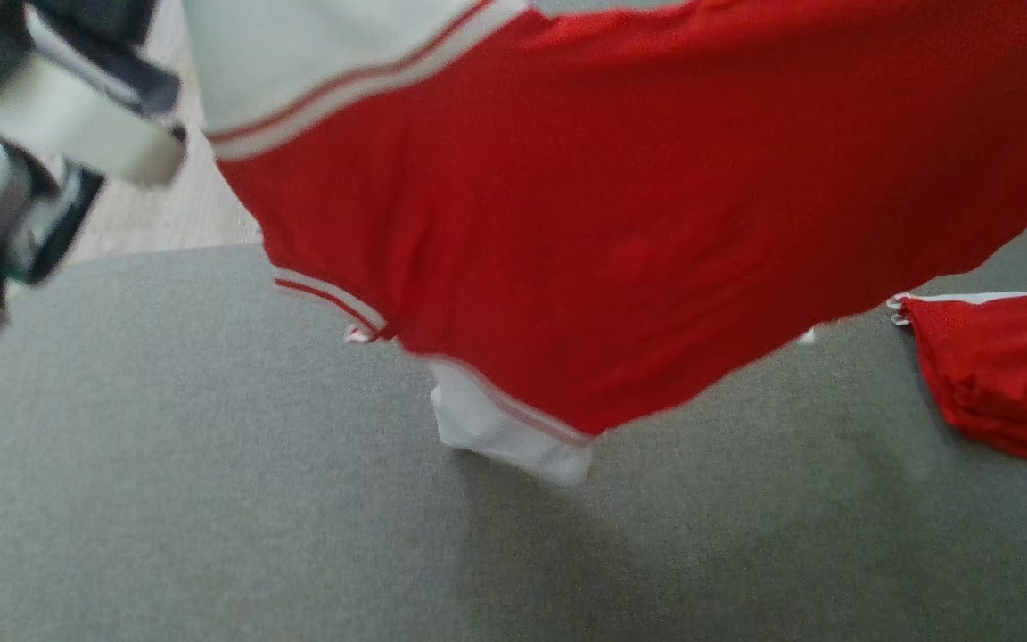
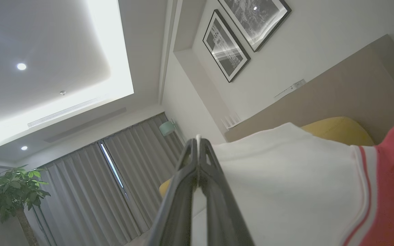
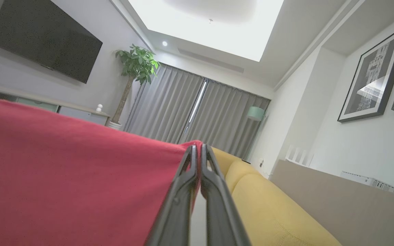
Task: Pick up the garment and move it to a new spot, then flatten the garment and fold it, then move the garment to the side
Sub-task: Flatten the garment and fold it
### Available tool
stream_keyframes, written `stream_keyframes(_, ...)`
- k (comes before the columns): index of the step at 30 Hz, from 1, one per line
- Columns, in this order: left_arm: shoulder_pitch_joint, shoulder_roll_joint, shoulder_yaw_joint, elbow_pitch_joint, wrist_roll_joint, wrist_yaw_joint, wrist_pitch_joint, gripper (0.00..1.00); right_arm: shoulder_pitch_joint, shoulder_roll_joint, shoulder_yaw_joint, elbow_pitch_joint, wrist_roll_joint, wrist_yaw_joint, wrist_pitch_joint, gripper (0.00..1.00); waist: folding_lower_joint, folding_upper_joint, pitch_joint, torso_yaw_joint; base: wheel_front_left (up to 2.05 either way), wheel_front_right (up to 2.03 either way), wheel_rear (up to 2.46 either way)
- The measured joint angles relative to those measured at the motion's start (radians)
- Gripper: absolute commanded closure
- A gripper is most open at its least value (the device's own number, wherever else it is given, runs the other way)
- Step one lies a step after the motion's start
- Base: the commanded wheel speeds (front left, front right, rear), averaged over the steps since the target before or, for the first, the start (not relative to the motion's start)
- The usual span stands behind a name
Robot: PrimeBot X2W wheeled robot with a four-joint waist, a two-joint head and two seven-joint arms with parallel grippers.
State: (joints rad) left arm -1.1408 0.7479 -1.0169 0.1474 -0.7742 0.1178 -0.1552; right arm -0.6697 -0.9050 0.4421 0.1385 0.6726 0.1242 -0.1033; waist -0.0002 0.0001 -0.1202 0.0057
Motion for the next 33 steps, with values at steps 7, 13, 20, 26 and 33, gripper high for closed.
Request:
stream_keyframes(7, -0.138, -0.079, -0.018, 0.198, 0.037, -0.077, 0.052, 1.0, -0.107, 0.068, 0.05, 0.049, -0.008, 0.0, 0.098, 1.0, 0.0003, 0.0, 0.07, -0.001, 0.0, 0.0, 0.0)
stream_keyframes(13, -0.267, -0.172, -0.022, 0.461, 0.116, -0.081, 0.008, 1.0, -0.303, 0.198, 0.177, 0.237, -0.013, 0.0, 0.091, 1.0, 0.0006, 0.0, 0.188, -0.004, 0.0, 0.0, 0.0)
stream_keyframes(20, -0.536, -0.26, 0.005, 0.616, 0.277, -0.005, -0.101, 1.0, -0.58, 0.303, 0.207, 0.489, -0.083, 0.0, -0.105, 1.0, 0.0008, -0.0001, 0.352, -0.013, 0.0, 0.0, 0.0)
stream_keyframes(26, -0.57, -0.288, 0.077, 0.512, 0.348, 0.006, -0.106, 1.0, -0.679, 0.306, 0.23, 0.59, -0.122, 0.0, -0.145, 1.0, 0.0005, -0.0001, 0.444, -0.007, 0.0, 0.0, 0.0)
stream_keyframes(33, -0.313, -0.272, 0.076, 0.34, 0.432, 0.016, -0.106, 1.0, -0.613, 0.307, 0.248, 0.643, -0.129, 0.0, -0.148, 1.0, 0.0007, -0.0001, 0.512, 0.037, 0.0, 0.0, 0.0)
